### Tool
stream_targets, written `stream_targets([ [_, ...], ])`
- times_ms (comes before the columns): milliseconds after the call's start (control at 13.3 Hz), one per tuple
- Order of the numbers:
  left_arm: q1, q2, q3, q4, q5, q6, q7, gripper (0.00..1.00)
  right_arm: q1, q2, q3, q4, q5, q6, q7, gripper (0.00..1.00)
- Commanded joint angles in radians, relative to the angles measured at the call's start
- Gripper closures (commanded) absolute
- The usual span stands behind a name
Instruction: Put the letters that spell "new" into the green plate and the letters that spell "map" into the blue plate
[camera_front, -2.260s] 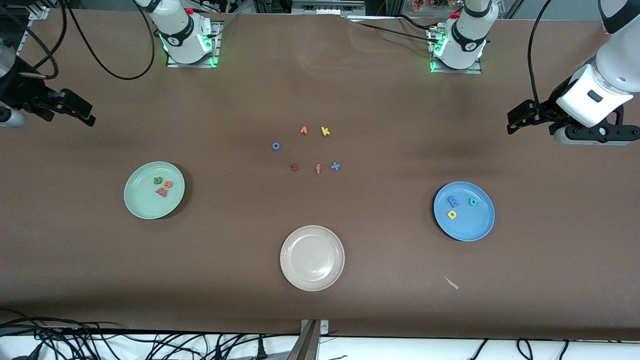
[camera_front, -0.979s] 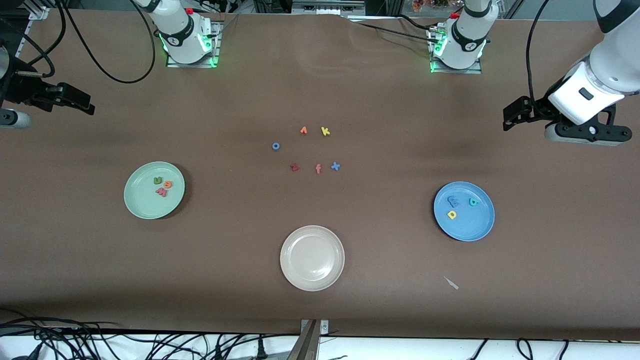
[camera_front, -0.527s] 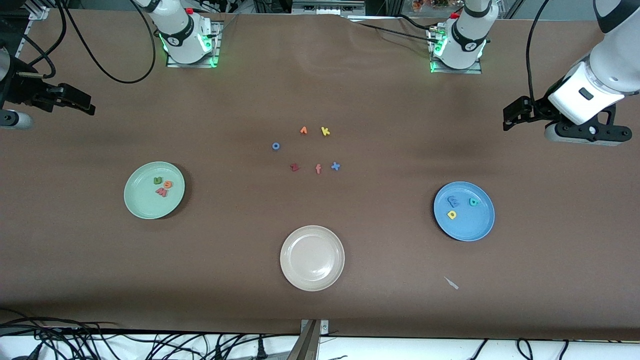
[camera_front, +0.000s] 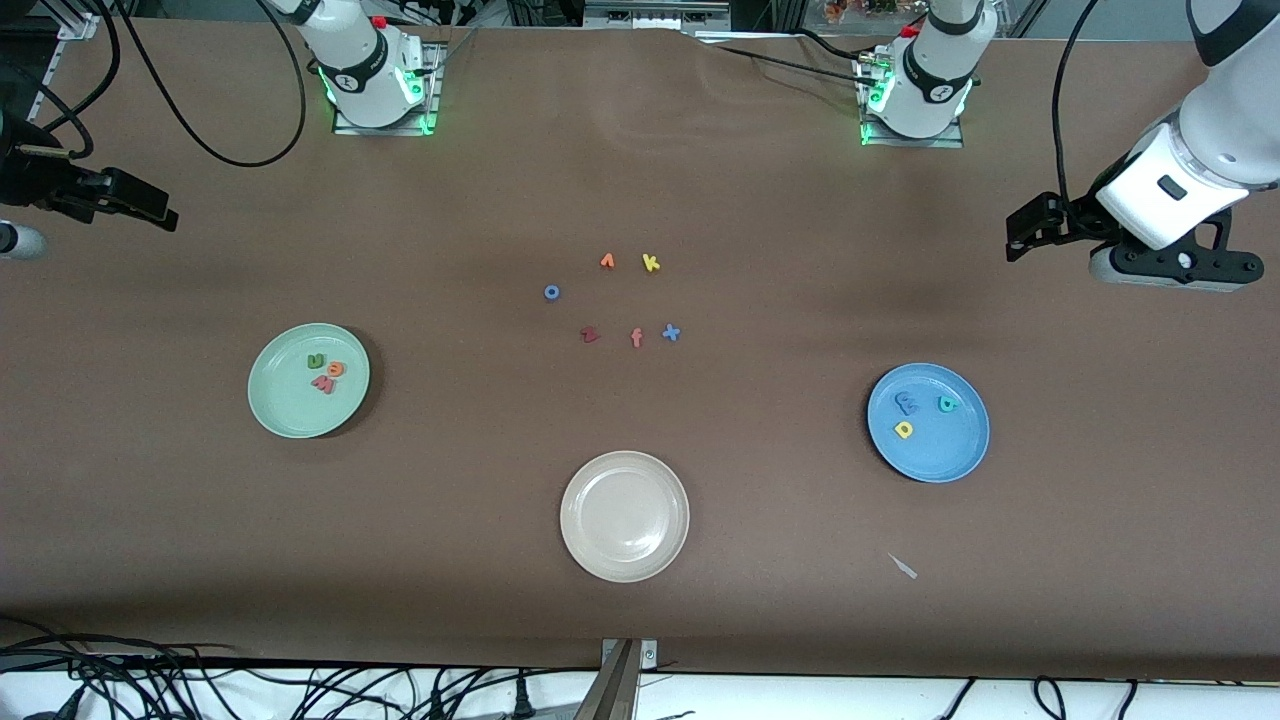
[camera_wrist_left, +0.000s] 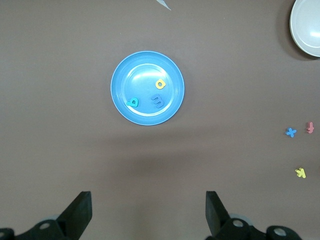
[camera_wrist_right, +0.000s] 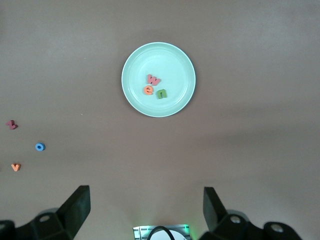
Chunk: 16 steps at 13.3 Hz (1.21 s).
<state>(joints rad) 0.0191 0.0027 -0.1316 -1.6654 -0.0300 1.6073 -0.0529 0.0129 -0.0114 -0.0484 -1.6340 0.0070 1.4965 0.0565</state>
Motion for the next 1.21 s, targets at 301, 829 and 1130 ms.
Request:
stream_targets([
  [301,-0.001,-0.017,-0.002,-0.007,0.025,-0.01,0.018,0.0,-0.004,0.013,0.01,0.026,-0.004,-0.012,-0.018,0.0],
  [829,-0.001,-0.018,-0.002,-0.007,0.025,-0.01,0.018,0.0,-0.005,0.014,0.009,0.025,-0.001,-0.01,-0.046,0.0],
  [1130,-0.001,-0.018,-0.002,-0.007,0.025,-0.012,0.018,0.0,-0.005,0.014,0.009,0.025,-0.001,-0.012,-0.046,0.0],
])
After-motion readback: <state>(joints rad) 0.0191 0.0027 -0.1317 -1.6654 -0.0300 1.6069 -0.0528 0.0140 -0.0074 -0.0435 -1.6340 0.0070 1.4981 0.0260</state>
